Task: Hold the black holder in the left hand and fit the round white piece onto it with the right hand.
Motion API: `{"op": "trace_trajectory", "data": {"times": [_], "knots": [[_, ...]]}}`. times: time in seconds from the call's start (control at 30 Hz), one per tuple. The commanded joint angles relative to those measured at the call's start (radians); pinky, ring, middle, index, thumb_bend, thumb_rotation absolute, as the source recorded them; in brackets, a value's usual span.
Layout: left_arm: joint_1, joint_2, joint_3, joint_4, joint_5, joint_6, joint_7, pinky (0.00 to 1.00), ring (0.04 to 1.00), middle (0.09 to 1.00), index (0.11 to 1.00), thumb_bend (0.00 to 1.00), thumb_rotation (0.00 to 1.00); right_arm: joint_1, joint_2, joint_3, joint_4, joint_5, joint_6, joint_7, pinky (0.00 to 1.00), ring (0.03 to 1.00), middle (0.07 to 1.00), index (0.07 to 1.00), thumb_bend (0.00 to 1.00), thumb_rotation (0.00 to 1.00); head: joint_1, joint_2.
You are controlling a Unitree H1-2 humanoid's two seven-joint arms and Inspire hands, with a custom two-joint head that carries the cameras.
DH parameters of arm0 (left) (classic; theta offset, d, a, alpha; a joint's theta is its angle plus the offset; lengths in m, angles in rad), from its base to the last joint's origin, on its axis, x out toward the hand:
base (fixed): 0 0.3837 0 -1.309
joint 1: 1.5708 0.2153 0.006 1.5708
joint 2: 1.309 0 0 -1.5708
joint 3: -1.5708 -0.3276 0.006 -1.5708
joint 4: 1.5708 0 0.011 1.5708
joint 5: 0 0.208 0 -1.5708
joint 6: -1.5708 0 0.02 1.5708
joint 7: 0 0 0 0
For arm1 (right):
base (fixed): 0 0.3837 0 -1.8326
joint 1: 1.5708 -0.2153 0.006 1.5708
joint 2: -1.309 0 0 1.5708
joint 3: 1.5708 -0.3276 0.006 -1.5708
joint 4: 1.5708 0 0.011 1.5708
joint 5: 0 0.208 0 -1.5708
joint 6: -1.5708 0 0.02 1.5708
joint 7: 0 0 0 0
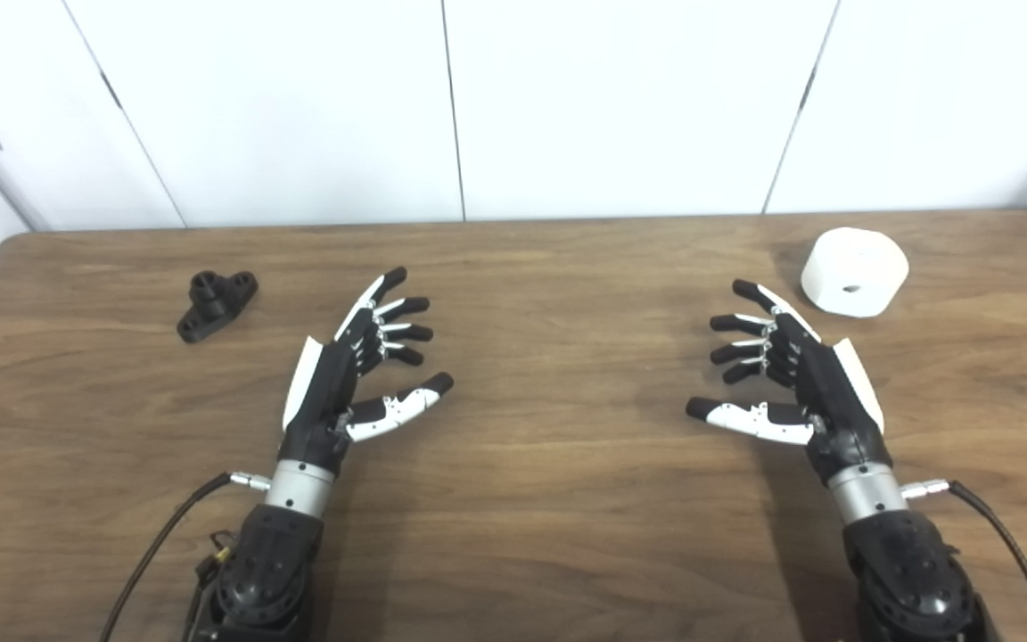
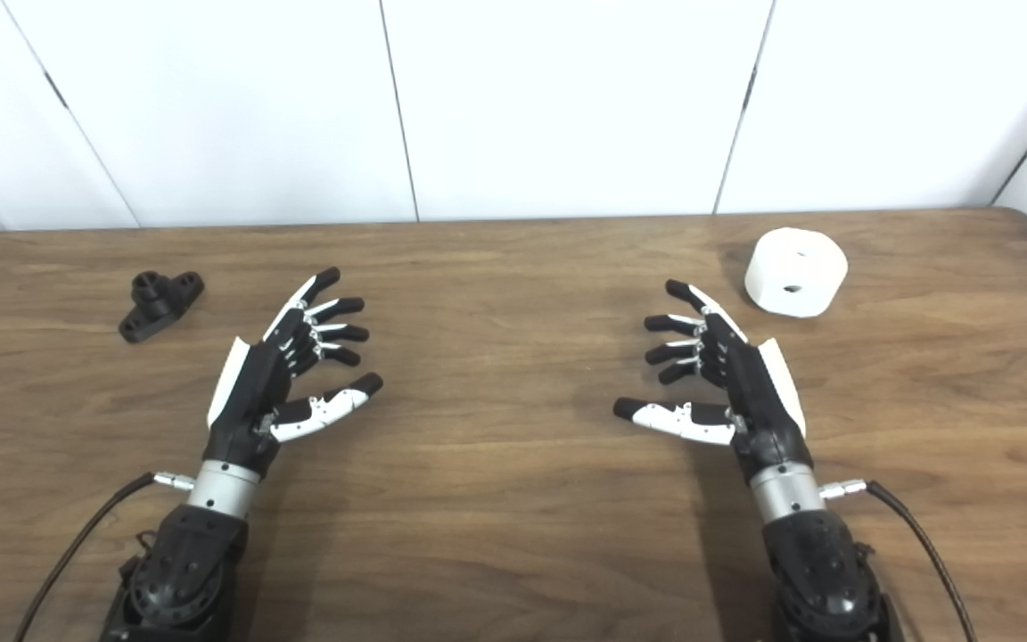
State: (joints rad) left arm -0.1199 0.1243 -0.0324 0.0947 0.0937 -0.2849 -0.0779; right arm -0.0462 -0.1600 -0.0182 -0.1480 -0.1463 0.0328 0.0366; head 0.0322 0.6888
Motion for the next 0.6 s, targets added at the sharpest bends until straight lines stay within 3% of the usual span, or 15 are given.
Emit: {"op": "trace_trajectory", "data": {"times": [0.0, 0.3, 0.4, 0.57], "knots": [[-0.001, -0.006, -0.005, -0.003, 0.0, -0.003, 0.005, 0.56, 0.687, 0.803, 0.92, 0.66, 0.0, -0.021, -0.01, -0.001, -0.032, 0.003, -0.036, 0.0, 0.51, 0.608, 0.731, 0.874, 0.77, 0.05, 0.003, 0.0], [-0.004, -0.003, -0.007, -0.004, 0.008, 0.005, 0.003, 0.55, 0.696, 0.784, 0.834, 0.66, 0.0, -0.021, -0.009, 0.0, -0.03, 0.001, -0.037, -0.001, 0.51, 0.609, 0.731, 0.869, 0.77, 0.05, 0.002, -0.001], [-0.006, -0.005, -0.008, 0.002, 0.015, 0.006, 0.006, 0.55, 0.702, 0.785, 0.811, 0.66, 0.0, -0.023, -0.011, -0.002, -0.026, 0.003, -0.037, 0.0, 0.51, 0.608, 0.732, 0.865, 0.77, 0.05, 0.053, -0.015], [-0.01, -0.025, -0.024, 0.021, 0.053, 0.001, 0.023, 0.54, 0.702, 0.788, 0.807, 0.66, 0.0, -0.019, -0.03, -0.017, -0.002, 0.043, -0.069, 0.016, 0.51, 0.607, 0.736, 0.871, 0.76, 0.02, 0.198, -0.056]]}}
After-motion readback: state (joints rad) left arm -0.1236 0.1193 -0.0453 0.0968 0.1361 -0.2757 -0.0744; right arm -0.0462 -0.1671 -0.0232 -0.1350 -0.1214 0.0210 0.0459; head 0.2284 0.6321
